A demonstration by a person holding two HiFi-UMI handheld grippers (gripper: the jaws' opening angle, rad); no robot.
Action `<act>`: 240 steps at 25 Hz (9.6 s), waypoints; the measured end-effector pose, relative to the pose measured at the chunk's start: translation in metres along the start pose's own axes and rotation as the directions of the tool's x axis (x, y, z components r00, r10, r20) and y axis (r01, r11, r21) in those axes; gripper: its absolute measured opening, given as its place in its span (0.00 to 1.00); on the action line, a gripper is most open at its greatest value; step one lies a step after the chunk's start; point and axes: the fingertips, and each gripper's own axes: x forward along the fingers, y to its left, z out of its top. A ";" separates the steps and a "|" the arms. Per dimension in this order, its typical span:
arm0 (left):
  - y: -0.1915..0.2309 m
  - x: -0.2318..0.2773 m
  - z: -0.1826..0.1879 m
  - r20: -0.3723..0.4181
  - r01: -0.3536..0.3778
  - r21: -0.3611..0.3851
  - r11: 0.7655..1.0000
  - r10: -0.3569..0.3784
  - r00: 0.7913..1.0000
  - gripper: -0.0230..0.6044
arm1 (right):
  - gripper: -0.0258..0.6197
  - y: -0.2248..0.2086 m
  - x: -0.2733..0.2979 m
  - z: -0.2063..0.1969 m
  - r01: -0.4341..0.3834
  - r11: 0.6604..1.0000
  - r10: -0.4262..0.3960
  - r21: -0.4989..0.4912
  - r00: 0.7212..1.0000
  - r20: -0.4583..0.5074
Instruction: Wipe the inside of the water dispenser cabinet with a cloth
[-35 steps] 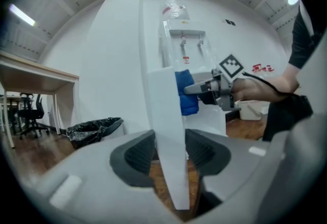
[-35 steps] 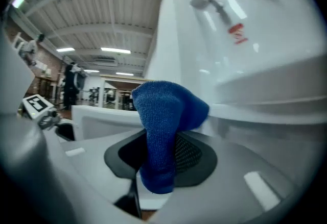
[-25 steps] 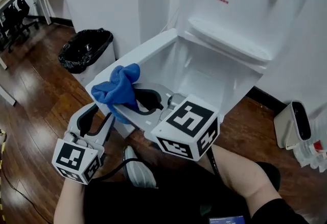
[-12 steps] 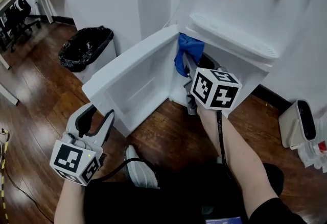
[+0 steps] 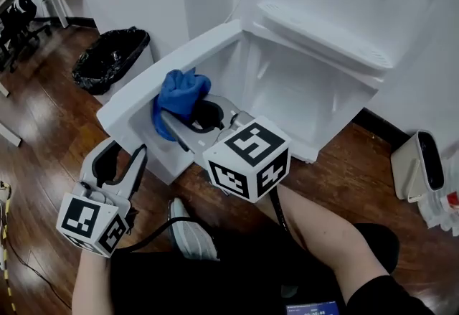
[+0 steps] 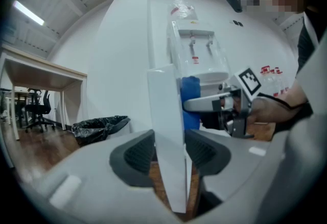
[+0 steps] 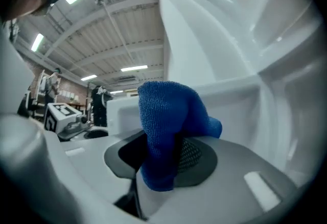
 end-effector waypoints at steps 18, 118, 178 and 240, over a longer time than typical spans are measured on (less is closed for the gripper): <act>-0.001 0.002 -0.001 0.006 0.005 -0.009 1.000 -0.005 1.000 0.34 | 0.24 -0.111 -0.021 -0.050 0.334 0.938 -0.341 -0.090 0.936 -0.082; 0.004 0.008 -0.013 0.018 0.026 -0.046 0.999 -0.025 1.000 0.33 | 0.24 -0.167 -0.087 0.032 0.574 0.813 -0.568 -0.101 0.819 0.084; 0.024 -0.003 0.051 0.230 0.176 -0.181 0.968 -0.133 0.964 0.40 | 0.24 -0.019 0.001 -0.276 -0.156 0.823 -0.192 -0.546 0.829 -0.526; -0.255 -0.010 0.061 0.217 0.904 -0.195 0.379 -0.883 0.417 0.36 | 0.25 0.048 -0.225 0.007 -0.551 0.782 0.574 0.292 0.819 0.007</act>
